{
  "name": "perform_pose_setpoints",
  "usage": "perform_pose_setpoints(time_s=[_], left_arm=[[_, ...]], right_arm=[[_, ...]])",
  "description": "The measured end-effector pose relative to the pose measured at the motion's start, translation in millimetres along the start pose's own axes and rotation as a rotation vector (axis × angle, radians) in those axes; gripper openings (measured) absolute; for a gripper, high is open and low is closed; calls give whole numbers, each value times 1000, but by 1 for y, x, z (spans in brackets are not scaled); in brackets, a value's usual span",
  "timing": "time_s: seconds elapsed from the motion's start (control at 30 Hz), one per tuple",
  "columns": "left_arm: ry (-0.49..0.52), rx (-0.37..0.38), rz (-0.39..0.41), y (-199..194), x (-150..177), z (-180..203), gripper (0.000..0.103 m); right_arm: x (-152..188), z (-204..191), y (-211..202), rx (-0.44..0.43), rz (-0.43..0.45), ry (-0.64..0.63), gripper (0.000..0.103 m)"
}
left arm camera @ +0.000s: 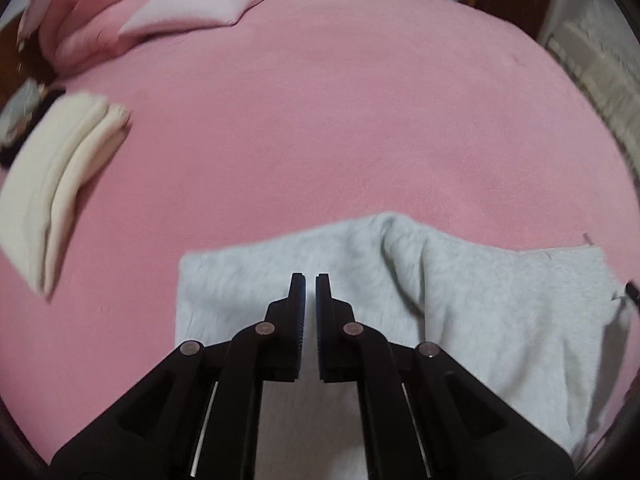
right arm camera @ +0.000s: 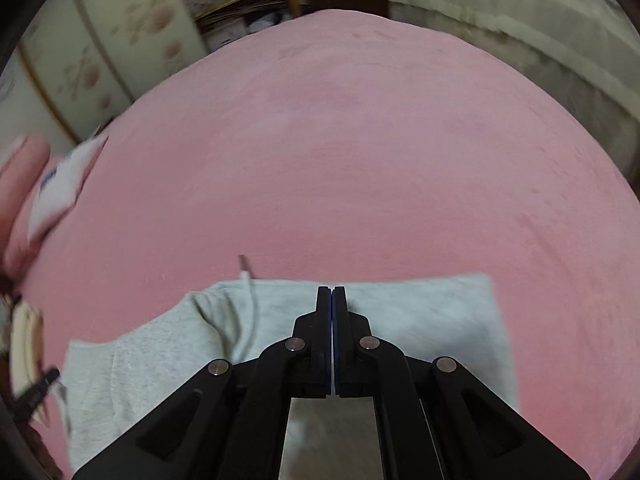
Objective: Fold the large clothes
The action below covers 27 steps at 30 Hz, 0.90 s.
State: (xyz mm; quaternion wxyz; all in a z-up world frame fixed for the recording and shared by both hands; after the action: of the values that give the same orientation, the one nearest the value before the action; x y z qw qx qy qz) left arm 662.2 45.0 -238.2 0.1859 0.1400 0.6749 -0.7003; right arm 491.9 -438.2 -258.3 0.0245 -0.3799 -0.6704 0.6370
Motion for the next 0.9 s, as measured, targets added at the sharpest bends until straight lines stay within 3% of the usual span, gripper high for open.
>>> perform_pose_setpoints(time_s=[0.1, 0.2, 0.33, 0.47, 0.5, 0.63, 0.8, 0.9], left_arm=[[-19, -32, -29, -23, 31, -22, 2], [-35, -62, -89, -41, 77, -41, 2], [-78, -60, -167, -51, 147, -52, 2], [-76, -34, -179, -78, 213, -53, 2], [-70, -11, -189, -86, 229, -50, 2], [-61, 15, -205, -109, 276, -31, 2], [-96, 15, -217, -138, 333, -31, 2], [-108, 23, -224, -163, 360, -30, 2]], right_arm=[[19, 22, -29, 63, -19, -27, 0], [67, 25, -55, 76, -61, -42, 0], [136, 41, -76, 67, -155, -34, 16], [212, 32, -96, 69, -228, -89, 21], [234, 28, -100, 57, -257, -100, 27], [278, 16, -126, 26, -241, -155, 51], [315, 1, -157, -12, -229, -207, 54], [345, 12, -203, -35, -231, -188, 55]])
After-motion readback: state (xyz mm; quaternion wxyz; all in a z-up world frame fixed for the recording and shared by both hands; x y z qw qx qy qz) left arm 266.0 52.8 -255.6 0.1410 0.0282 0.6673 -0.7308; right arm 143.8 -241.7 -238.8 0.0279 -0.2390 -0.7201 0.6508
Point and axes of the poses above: each gripper's, at about its wrist camera, not at the fingertips, and y roughly the way its jaws point, z to its right, x to its underside, the point moved 1 cm from there along y, roughly the way its jaws point, and after that the axes turned 1 degree about -z, right-handed, at the moved point
